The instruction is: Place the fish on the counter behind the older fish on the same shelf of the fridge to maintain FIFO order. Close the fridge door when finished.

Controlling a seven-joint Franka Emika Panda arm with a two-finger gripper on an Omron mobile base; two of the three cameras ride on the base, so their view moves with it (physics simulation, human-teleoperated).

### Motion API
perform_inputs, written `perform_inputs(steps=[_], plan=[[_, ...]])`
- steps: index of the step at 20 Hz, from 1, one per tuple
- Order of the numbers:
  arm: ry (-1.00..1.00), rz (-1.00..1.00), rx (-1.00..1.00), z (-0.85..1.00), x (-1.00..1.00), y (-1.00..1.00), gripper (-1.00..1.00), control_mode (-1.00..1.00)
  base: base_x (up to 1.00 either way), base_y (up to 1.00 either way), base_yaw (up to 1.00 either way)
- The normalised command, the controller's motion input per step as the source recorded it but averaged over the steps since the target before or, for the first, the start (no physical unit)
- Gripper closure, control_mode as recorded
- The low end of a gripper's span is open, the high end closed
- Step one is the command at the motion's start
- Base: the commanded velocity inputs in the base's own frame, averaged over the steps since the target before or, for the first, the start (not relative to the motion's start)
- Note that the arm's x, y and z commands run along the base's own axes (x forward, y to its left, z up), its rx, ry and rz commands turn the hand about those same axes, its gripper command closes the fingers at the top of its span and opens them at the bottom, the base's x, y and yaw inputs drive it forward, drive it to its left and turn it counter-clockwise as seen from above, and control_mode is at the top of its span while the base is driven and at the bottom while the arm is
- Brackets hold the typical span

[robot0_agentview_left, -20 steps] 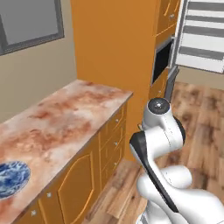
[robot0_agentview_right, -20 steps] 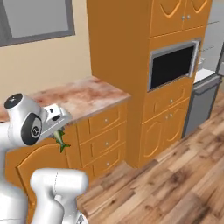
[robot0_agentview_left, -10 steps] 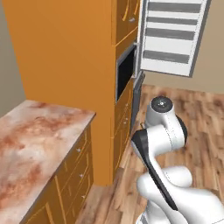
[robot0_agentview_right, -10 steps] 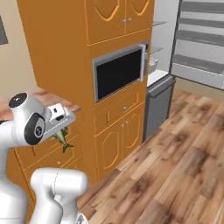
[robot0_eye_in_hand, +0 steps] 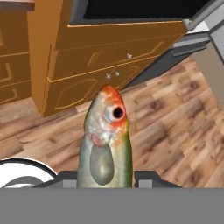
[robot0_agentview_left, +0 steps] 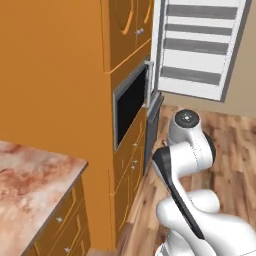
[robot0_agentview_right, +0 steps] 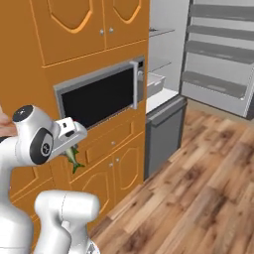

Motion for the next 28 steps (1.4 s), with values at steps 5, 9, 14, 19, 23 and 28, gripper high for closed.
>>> perform_inputs(steps=[5, 9, 14, 19, 23, 28], plan=[[0.0, 0.0, 0.0, 0.0, 0.0, 0.0, 1.0, 1.0, 1.0, -0.83, 0.2], [0.0, 0.0, 0.0, 0.0, 0.0, 0.0, 1.0, 1.0, 1.0, -0.9, 0.23], [0.0, 0.0, 0.0, 0.0, 0.0, 0.0, 1.0, 1.0, 1.0, -0.96, 0.26], [0.0, 0.0, 0.0, 0.0, 0.0, 0.0, 1.0, 1.0, 1.0, -0.93, 0.31], [0.0, 0.0, 0.0, 0.0, 0.0, 0.0, 1.0, 1.0, 1.0, -0.93, 0.35], [0.0, 0.0, 0.0, 0.0, 0.0, 0.0, 1.0, 1.0, 0.93, -0.88, 0.38]])
